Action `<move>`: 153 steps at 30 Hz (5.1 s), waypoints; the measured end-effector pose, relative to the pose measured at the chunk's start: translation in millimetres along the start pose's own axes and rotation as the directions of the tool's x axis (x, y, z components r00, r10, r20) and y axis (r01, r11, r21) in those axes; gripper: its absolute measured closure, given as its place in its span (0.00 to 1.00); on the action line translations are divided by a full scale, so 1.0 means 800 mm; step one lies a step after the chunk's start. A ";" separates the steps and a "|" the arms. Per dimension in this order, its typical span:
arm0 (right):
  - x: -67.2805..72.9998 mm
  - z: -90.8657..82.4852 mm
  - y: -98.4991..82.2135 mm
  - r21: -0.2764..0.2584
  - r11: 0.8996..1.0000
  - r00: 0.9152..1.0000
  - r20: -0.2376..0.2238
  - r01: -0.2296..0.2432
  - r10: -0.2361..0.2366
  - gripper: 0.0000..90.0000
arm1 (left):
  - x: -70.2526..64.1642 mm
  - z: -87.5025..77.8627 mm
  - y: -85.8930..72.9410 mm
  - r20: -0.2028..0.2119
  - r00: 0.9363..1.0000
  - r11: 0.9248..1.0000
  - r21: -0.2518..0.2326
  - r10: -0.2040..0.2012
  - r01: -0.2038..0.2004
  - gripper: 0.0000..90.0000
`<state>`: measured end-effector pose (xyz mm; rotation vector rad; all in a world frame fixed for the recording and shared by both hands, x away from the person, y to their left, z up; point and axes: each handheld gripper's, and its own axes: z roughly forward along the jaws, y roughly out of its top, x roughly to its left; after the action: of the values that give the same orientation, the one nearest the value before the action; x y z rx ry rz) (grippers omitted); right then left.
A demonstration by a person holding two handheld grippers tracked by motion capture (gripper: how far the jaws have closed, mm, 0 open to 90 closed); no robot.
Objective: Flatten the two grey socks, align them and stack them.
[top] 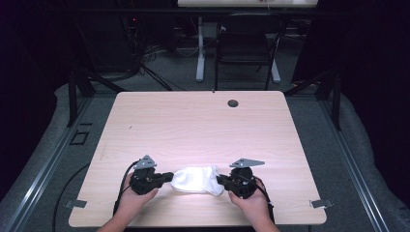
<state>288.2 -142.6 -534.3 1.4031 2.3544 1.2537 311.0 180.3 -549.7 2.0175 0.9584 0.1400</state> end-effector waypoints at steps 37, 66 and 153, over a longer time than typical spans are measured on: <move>-0.017 0.023 -0.011 0.066 0.998 0.999 0.031 -0.018 0.016 0.92 | 0.010 0.028 -0.011 -0.029 1.000 0.998 0.067 -0.013 0.014 0.90; 0.007 0.048 -0.009 0.086 0.988 0.991 0.041 0.127 -0.131 0.77 | -0.008 0.045 -0.006 0.016 0.999 0.997 0.063 0.043 -0.044 0.73; -0.017 0.034 -0.001 -0.104 0.989 0.995 0.029 0.102 -0.099 0.54 | 0.027 0.006 -0.009 -0.057 0.998 0.997 -0.065 -0.037 0.034 0.49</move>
<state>308.3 -137.0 -556.8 1.2450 2.2766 1.3058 324.1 193.7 -563.1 1.9460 1.0134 0.2084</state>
